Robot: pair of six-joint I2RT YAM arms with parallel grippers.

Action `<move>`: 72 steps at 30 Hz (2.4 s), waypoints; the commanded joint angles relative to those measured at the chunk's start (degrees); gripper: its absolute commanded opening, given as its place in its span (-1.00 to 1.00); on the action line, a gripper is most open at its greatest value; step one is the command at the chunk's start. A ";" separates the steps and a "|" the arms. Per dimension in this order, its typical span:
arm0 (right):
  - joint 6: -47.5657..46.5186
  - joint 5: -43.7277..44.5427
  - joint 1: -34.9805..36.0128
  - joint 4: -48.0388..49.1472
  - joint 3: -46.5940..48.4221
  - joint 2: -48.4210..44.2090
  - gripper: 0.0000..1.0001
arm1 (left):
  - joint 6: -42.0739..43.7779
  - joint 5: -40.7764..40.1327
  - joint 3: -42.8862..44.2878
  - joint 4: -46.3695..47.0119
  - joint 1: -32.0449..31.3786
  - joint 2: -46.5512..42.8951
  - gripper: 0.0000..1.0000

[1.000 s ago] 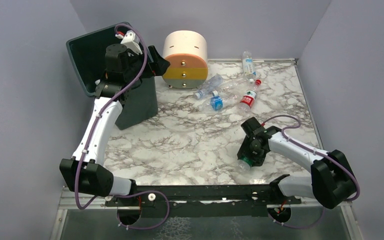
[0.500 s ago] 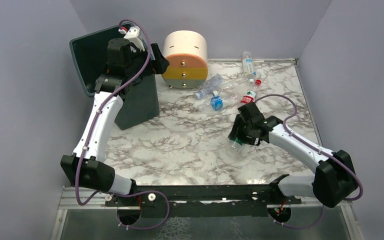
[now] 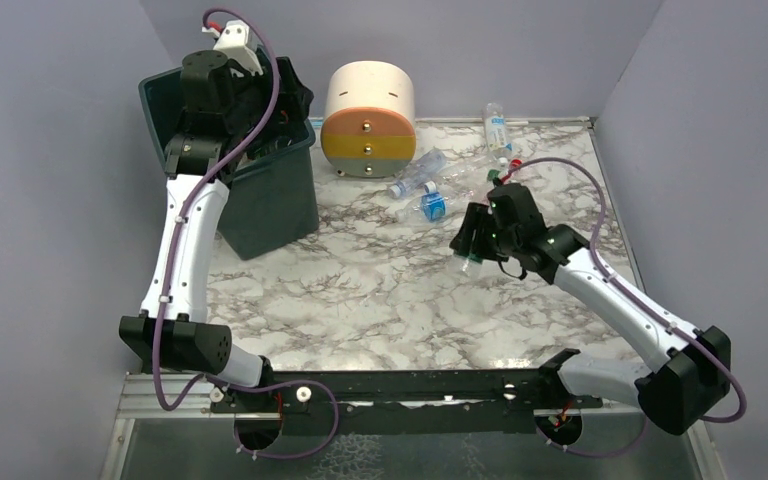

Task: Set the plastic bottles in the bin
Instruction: Pick up the plastic bottle at the center of the board.

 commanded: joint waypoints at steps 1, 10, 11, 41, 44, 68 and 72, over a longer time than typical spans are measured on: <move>-7.66 -2.62 0.49 4.90 5.35 -2.40 0.08 | -0.79 6.98 3.79 -0.79 -0.02 -1.40 0.98; -17.88 -9.45 0.90 18.08 7.78 -7.13 0.11 | -4.25 19.17 7.51 -1.25 -0.02 -3.00 0.98; -18.82 -10.63 1.00 19.57 7.97 -7.43 0.12 | -4.53 21.19 8.12 -1.15 -0.02 -2.83 0.98; -36.63 -4.12 23.87 36.46 29.45 11.59 0.17 | -11.85 42.04 -1.42 18.15 -0.81 -10.60 0.98; -36.36 -5.06 24.46 36.56 32.11 14.10 0.17 | -11.47 42.68 -1.95 18.15 -0.90 -10.85 0.98; -39.54 -6.87 29.32 31.83 45.87 24.80 0.17 | -8.50 44.60 -4.49 16.57 -1.49 -11.79 0.98; -40.59 -7.28 30.18 30.16 47.98 26.18 0.17 | -7.41 44.21 -4.19 15.28 -1.60 -11.32 0.98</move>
